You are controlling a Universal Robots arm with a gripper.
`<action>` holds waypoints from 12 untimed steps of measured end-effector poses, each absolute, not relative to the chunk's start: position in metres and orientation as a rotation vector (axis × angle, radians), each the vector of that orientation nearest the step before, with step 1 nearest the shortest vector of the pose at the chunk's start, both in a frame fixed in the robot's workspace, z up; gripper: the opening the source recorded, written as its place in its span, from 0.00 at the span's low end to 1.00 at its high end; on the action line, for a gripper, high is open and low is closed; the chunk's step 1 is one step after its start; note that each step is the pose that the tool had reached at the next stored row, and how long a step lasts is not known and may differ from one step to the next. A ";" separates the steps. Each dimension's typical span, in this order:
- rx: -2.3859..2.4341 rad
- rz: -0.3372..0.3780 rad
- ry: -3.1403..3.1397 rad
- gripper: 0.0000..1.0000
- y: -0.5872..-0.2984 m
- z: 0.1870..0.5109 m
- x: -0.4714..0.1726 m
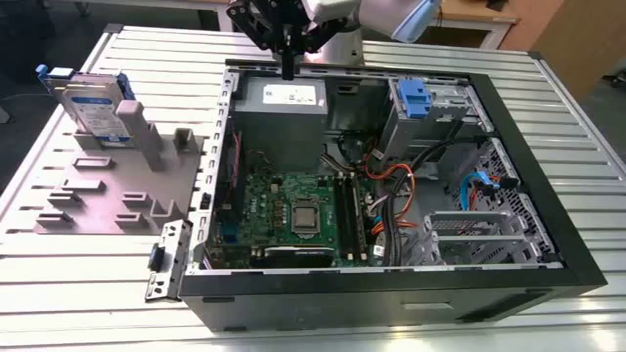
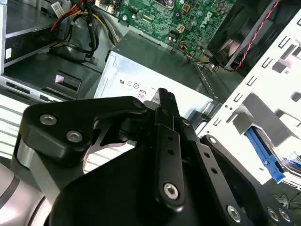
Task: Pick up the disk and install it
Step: 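Reach for the disk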
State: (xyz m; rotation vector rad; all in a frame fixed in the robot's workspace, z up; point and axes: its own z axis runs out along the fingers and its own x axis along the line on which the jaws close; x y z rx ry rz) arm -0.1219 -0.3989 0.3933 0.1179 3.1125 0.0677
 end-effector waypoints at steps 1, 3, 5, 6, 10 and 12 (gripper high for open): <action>0.118 0.068 3.113 0.11 -0.399 0.393 -0.122; 0.118 0.068 3.112 0.11 -0.399 0.393 -0.122; 0.118 0.068 3.113 0.11 -0.399 0.393 -0.122; 0.118 0.068 3.112 0.11 -0.399 0.393 -0.122; 0.118 0.068 3.112 0.11 -0.399 0.393 -0.123; 0.118 0.068 3.112 0.11 -0.399 0.393 -0.125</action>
